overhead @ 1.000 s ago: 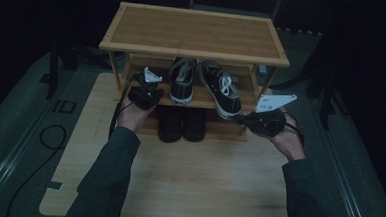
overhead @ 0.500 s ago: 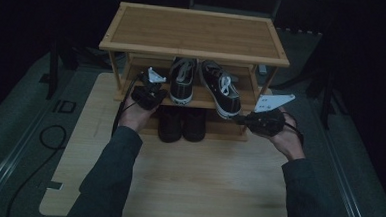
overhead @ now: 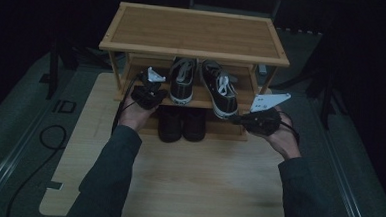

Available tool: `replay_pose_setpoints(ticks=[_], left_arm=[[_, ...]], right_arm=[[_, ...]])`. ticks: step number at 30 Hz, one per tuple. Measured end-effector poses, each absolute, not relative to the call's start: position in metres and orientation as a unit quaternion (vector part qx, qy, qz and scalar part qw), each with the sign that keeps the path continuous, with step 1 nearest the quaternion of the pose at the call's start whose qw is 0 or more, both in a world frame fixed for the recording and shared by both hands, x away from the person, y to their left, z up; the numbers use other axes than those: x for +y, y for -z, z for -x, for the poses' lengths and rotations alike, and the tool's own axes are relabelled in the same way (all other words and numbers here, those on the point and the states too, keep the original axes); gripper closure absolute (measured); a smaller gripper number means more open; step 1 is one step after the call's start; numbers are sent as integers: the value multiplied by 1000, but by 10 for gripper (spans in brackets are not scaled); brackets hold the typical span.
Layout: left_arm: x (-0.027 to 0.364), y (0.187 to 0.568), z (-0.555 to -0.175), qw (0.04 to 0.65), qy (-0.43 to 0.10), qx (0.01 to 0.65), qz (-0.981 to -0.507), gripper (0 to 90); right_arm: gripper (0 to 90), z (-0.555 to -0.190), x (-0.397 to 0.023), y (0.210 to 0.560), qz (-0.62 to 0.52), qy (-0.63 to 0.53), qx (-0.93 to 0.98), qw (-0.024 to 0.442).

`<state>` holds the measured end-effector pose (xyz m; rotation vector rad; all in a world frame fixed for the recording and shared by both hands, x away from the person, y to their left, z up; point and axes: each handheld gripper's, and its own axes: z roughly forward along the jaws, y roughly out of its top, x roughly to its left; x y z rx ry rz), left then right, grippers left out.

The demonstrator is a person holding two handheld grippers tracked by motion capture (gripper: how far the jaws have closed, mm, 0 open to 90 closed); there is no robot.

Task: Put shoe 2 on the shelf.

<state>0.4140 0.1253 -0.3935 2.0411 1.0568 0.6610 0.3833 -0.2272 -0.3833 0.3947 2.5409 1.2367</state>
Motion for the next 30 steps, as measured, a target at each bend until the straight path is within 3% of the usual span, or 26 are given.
replay_pose_setpoints(ticks=[30], left_arm=[[127,396,-413,377,-254,413,-789,900]], right_arm=[[900,-386,-203,388,-119,-424,881,172]])
